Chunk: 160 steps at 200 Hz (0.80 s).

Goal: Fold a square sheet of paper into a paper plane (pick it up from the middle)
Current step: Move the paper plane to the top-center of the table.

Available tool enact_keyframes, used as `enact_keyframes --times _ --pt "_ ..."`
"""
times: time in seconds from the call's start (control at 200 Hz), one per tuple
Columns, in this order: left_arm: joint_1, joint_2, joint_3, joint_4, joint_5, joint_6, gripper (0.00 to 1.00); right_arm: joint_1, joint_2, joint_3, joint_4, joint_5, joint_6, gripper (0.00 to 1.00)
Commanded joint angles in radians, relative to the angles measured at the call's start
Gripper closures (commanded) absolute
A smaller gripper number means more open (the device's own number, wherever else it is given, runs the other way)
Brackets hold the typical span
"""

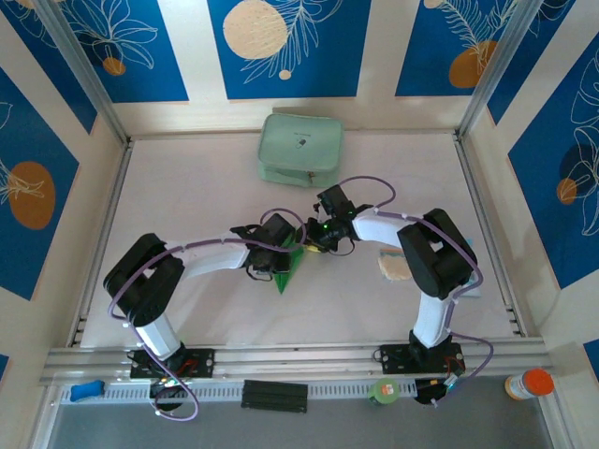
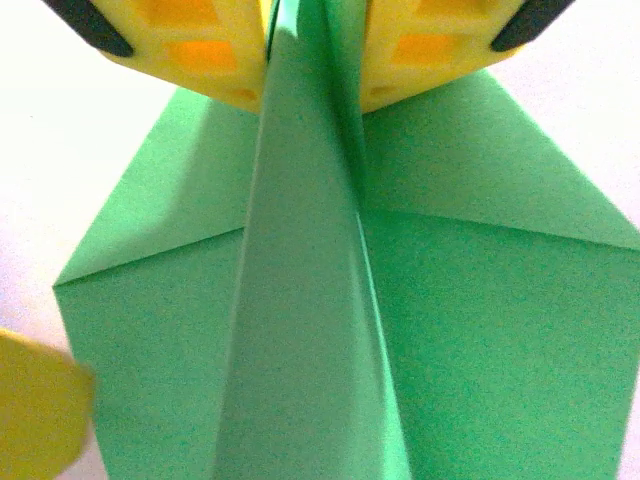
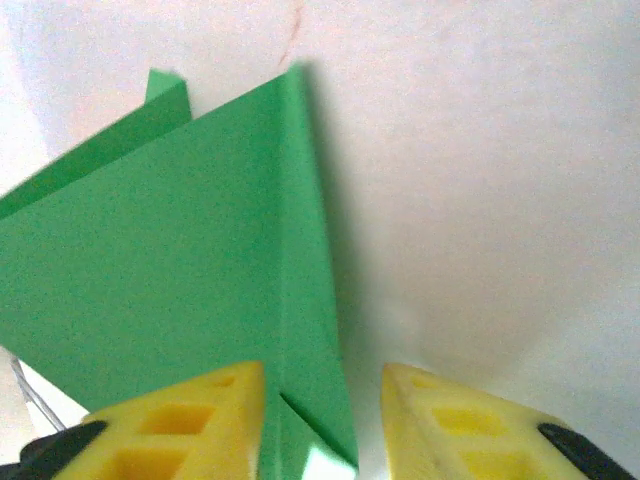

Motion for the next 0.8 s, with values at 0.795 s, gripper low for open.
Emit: enact_keyframes --times 0.795 --pt "0.015 0.076 0.142 -0.215 -0.160 0.141 0.82 -0.097 -0.262 -0.181 -0.030 0.249 0.013 0.37"
